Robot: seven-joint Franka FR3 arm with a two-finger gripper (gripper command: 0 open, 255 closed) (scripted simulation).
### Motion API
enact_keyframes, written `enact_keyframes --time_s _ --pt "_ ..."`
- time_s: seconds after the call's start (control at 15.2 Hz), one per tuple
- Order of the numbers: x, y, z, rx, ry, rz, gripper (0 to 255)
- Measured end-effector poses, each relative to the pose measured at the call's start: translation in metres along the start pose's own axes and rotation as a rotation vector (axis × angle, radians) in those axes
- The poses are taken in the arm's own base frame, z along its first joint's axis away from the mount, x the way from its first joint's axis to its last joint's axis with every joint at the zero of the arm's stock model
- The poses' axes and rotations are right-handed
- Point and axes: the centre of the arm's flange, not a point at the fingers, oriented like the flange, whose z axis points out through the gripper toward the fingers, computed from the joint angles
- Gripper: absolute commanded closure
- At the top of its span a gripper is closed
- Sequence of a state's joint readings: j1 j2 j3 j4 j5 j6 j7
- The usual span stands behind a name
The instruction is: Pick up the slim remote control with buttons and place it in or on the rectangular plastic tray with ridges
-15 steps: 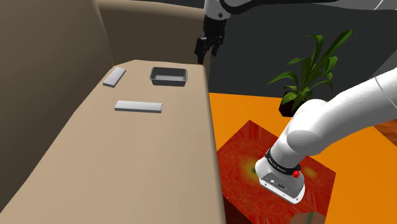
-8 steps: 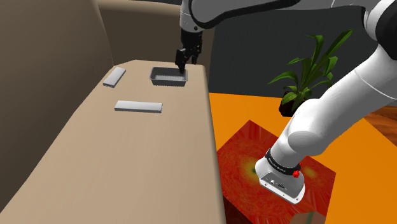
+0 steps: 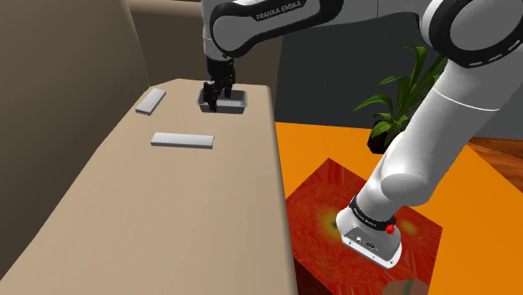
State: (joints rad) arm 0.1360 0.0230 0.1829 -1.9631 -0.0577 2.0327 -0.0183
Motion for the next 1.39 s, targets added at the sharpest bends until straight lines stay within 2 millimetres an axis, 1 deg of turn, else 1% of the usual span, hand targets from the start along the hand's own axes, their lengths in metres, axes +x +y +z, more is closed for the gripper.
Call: enact_keyframes --time_s 0.13,0.26,0.53,0.59,0.66,0.79,0.86,0.99,1.25,1.39 --pt "0.019 -0.009 0.016 0.008 -0.007 -0.036 0" --pt "0.036 -0.028 0.031 0.017 -0.013 -0.073 0" --pt "0.072 -0.055 0.061 0.034 -0.027 -0.145 0" --pt "0.079 -0.062 0.068 0.039 -0.03 -0.163 0" --pt "0.085 -0.069 0.079 0.043 -0.034 -0.181 0" --pt "0.1 -0.084 0.093 0.051 -0.04 -0.215 0" --pt "0.106 -0.087 0.097 0.053 -0.042 -0.223 0" --pt "0.107 -0.091 0.11 0.054 -0.043 -0.229 0" --pt "0.107 -0.092 0.131 0.055 -0.043 -0.231 0" --pt "0.107 -0.092 0.138 0.055 -0.044 -0.231 0"
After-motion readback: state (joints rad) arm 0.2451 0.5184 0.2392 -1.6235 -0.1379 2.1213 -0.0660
